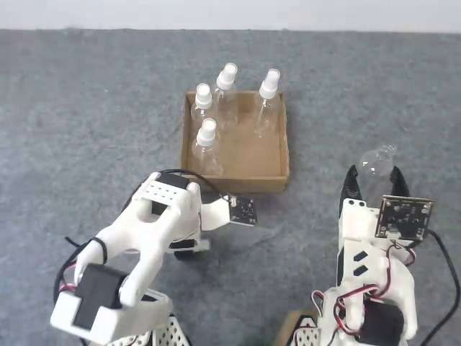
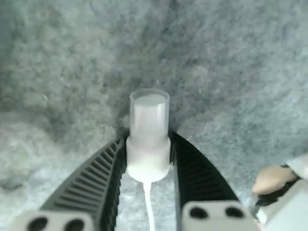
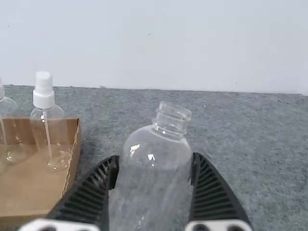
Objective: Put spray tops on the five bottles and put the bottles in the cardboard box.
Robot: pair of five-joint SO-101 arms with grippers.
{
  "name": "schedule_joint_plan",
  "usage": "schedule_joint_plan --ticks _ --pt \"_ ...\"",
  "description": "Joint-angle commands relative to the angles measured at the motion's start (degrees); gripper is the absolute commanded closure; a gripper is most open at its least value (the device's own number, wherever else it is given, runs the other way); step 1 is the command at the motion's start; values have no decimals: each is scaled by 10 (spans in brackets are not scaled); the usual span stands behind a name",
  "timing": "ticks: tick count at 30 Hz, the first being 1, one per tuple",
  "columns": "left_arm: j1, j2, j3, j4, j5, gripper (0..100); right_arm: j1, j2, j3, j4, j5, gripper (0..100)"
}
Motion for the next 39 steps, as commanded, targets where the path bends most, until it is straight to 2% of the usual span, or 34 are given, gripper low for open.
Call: schedule_joint_plan --ticks 1,5,7,11,17,25,29,39 --pt "13 -4 -24 -5 53 948 7 0 -8 -16 -7 961" --pt "39 -4 -29 -4 105 968 7 0 -8 -16 -7 961" --pt "49 -4 -44 22 123 977 7 0 -7 -16 -7 961" --pt "62 -4 -88 116 126 982 7 0 -7 -16 -7 961" --pt "52 -19 -124 160 142 987 7 0 -7 -16 -7 961" --pt "50 -218 -124 200 171 987 5 0 -7 -16 -7 961" --pt "51 -295 -123 199 244 987 2 0 -7 -16 -7 961" --pt "51 -414 -127 192 327 987 -102 0 -7 -12 -6 961"
